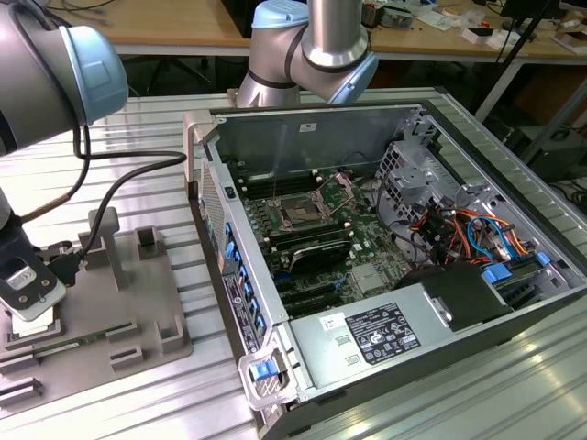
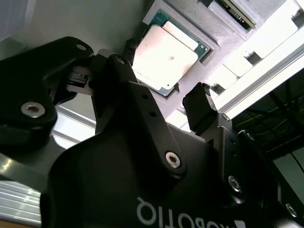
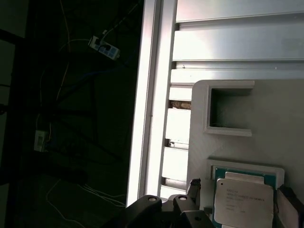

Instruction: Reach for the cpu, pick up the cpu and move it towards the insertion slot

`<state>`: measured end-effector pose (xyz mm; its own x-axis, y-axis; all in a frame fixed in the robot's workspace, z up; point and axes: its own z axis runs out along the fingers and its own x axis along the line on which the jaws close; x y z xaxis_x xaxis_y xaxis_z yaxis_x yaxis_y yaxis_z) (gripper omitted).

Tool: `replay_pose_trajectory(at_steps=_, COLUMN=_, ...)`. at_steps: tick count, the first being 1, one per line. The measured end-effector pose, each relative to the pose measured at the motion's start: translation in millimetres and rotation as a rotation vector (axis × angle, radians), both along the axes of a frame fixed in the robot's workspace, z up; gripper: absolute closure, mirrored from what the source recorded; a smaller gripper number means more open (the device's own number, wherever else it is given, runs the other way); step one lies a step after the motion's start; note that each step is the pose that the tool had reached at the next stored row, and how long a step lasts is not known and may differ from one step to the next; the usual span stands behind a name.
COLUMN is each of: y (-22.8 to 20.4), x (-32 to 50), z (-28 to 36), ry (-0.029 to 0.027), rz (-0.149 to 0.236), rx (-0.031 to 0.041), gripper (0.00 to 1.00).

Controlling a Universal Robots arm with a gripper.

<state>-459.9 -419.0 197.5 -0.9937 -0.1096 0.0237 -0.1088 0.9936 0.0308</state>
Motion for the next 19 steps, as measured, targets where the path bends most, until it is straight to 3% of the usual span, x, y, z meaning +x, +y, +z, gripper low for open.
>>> replay_pose_trajectory(at_steps=7, y=-2.0, x=1.1, z=-1.6, ry=0.0001, rz=-0.004, rx=-0.0017, gripper=0.32)
replay_pose_trajectory(at_steps=16, y=-2.7, x=3.5, z=-7.3, ry=-0.0002, rz=-0.027, rx=-0.0179, gripper=0.32)
replay_pose_trajectory(at_steps=19, y=-2.5, x=3.3, z=-8.3, ry=0.0002, rz=-0.034, rx=-0.0203, gripper=0.32)
